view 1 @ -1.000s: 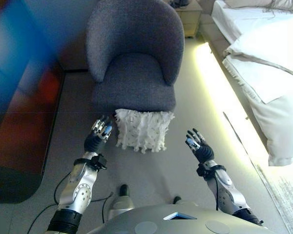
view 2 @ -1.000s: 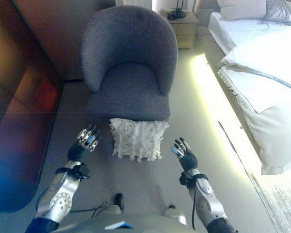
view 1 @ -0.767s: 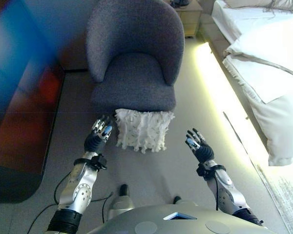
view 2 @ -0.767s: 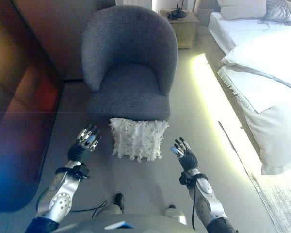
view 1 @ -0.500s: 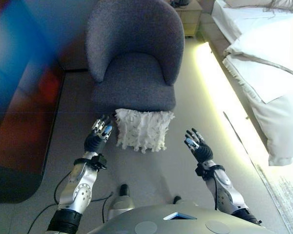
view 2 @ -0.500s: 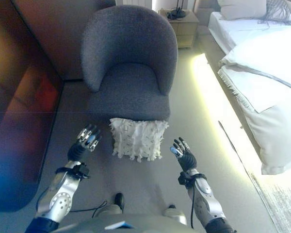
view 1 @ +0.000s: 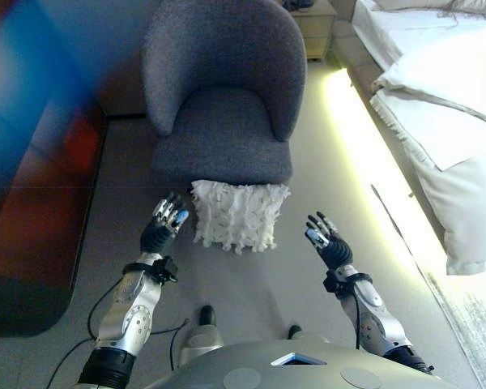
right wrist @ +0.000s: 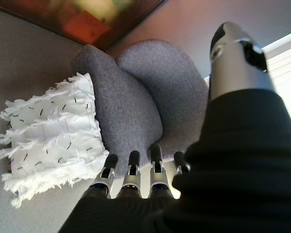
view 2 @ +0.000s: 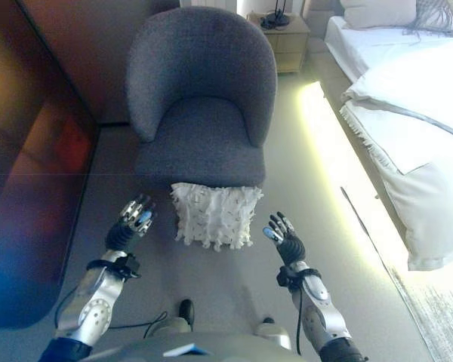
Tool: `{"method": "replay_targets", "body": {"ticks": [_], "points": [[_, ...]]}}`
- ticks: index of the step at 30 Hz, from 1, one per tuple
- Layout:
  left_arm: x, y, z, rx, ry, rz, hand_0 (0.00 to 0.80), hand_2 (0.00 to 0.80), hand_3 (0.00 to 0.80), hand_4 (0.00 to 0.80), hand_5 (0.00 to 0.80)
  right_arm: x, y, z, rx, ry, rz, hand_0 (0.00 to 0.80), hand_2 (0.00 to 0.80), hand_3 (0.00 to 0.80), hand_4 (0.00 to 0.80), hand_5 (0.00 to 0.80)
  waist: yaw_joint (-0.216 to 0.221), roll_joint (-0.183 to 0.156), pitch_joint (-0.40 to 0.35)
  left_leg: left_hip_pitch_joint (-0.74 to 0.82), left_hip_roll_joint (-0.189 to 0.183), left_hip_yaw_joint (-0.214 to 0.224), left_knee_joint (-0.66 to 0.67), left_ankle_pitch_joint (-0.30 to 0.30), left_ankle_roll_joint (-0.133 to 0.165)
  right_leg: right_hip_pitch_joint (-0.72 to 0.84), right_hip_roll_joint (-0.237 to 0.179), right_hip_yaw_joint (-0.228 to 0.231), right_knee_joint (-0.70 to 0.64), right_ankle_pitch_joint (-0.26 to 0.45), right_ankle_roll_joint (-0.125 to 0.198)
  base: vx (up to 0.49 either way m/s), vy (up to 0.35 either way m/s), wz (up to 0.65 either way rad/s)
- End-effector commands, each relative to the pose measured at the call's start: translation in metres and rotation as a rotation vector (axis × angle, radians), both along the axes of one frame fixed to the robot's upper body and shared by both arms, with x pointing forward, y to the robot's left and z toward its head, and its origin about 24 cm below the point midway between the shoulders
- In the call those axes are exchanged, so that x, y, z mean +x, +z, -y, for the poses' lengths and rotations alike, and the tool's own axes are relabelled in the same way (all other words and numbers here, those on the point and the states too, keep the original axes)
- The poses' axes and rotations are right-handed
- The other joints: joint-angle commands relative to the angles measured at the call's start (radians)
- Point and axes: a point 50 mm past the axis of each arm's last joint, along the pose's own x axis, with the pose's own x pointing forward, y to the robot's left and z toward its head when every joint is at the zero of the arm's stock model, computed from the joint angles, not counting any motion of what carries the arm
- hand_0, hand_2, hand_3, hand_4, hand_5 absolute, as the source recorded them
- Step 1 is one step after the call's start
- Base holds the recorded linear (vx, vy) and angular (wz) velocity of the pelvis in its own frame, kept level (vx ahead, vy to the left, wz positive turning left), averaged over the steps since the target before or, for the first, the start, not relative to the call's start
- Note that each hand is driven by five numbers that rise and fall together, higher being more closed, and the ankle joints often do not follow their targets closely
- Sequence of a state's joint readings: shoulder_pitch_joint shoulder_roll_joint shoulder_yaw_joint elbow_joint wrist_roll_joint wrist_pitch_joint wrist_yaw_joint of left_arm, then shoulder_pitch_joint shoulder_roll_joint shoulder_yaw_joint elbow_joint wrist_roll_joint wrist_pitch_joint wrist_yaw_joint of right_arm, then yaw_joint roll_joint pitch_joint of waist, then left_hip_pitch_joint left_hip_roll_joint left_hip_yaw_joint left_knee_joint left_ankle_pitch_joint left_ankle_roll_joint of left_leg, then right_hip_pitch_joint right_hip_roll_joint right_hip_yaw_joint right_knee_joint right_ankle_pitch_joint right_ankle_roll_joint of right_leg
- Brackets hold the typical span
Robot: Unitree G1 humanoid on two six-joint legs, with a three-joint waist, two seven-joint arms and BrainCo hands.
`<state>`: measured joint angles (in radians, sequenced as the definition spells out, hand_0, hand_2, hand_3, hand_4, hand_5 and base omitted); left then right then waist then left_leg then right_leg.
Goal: Pick up the cushion and take it to the sofa
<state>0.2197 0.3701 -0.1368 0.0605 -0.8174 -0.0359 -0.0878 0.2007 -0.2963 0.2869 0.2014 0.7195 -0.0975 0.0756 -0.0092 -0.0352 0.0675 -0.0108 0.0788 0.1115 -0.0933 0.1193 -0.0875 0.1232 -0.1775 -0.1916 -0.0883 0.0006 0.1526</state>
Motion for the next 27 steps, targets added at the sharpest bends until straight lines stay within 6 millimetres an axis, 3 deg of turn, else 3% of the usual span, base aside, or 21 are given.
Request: {"method": "replay_targets", "body": {"ticks": [1, 10, 13, 27], "points": [[0.019, 0.02, 0.02, -0.229, -0.149, 0.091, 0.0, 0.0, 0.0, 0.0, 0.0, 0.021, 0.032, -0.011, 0.122, 0.13, 0.162, 0.0, 0.0, 0.0, 0.0, 0.0, 0.02, 0.002, 0.026, 0.079, -0.007, 0.109, 0.006, -0.127, 0.041, -0.047, 0.029, -0.064, 0.012, 0.028, -0.014, 0.0, 0.0, 0.0], [0.015, 0.023, 0.056, -0.871, -0.347, 0.163, 0.0, 0.0, 0.0, 0.0, 0.0, 0.022, 0.05, -0.046, 0.877, 0.302, 0.28, 0.0, 0.0, 0.0, 0.0, 0.0, 0.023, 0.011, 0.019, 0.09, -0.001, 0.126, 0.006, -0.136, 0.038, -0.039, 0.027, -0.078, 0.01, 0.023, -0.011, 0.0, 0.0, 0.0], [0.009, 0.028, 0.069, -1.229, -0.367, 0.226, 0.0, 0.0, 0.0, 0.0, 0.0, 0.016, 0.055, -0.057, 1.171, 0.348, 0.353, 0.0, 0.0, 0.0, 0.0, 0.0, 0.02, 0.015, 0.012, 0.097, 0.002, 0.137, 0.006, -0.144, 0.037, -0.037, 0.024, -0.079, 0.012, 0.018, -0.007, 0.0, 0.0, 0.0], [0.006, 0.027, 0.076, -1.277, -0.311, 0.236, 0.0, 0.0, 0.0, 0.0, 0.0, 0.004, 0.053, -0.064, 1.281, 0.349, 0.344, 0.0, 0.0, 0.0, 0.0, 0.0, 0.012, 0.018, -0.006, 0.095, -0.002, 0.138, 0.006, -0.145, 0.036, -0.039, 0.031, -0.057, 0.009, 0.013, -0.014, 0.0, 0.0, 0.0]]}}
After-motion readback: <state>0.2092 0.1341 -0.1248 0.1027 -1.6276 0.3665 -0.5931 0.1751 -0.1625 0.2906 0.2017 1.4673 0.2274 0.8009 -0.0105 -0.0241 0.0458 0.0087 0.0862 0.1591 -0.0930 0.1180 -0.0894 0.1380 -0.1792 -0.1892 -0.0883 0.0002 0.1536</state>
